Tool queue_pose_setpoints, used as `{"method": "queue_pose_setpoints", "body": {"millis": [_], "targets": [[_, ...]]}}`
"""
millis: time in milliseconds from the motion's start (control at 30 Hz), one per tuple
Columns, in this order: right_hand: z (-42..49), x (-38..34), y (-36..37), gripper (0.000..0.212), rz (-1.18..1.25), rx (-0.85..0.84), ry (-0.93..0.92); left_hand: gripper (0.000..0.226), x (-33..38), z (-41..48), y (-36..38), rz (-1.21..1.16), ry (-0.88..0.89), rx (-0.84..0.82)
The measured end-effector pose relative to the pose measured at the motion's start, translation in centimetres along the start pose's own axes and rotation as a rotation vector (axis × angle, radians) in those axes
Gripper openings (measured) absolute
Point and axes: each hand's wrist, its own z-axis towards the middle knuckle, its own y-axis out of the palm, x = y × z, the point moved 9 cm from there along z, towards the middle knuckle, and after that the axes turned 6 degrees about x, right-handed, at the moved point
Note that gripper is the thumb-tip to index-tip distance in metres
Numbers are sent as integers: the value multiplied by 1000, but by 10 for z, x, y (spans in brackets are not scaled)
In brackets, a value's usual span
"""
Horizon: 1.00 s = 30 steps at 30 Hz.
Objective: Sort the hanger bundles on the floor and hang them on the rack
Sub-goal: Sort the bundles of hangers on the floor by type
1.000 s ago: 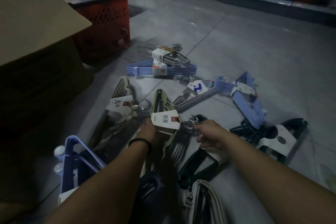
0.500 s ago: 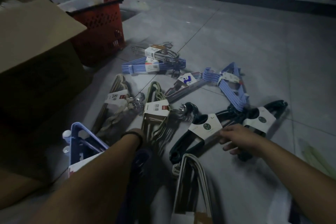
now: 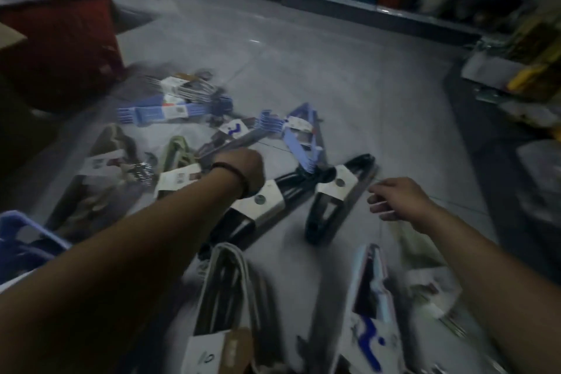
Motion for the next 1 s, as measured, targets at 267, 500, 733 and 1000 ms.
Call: {"method": "queue_pose_setpoints", "body": {"millis": [267,500,733,1000], "targets": [[-9,161,-119,16,-421,153,208,45,284,-33,33,-259,558,19],[-28,276,-97,51,-654,2,298,75,367,-73,115,-86,668,-54],[-39,332,-67,46,-682,174,248,93,366,-77,121,-209,653,35],[-57,285,-101,14,-202,489,55,52,348,-62,92,-749,502,64]]}}
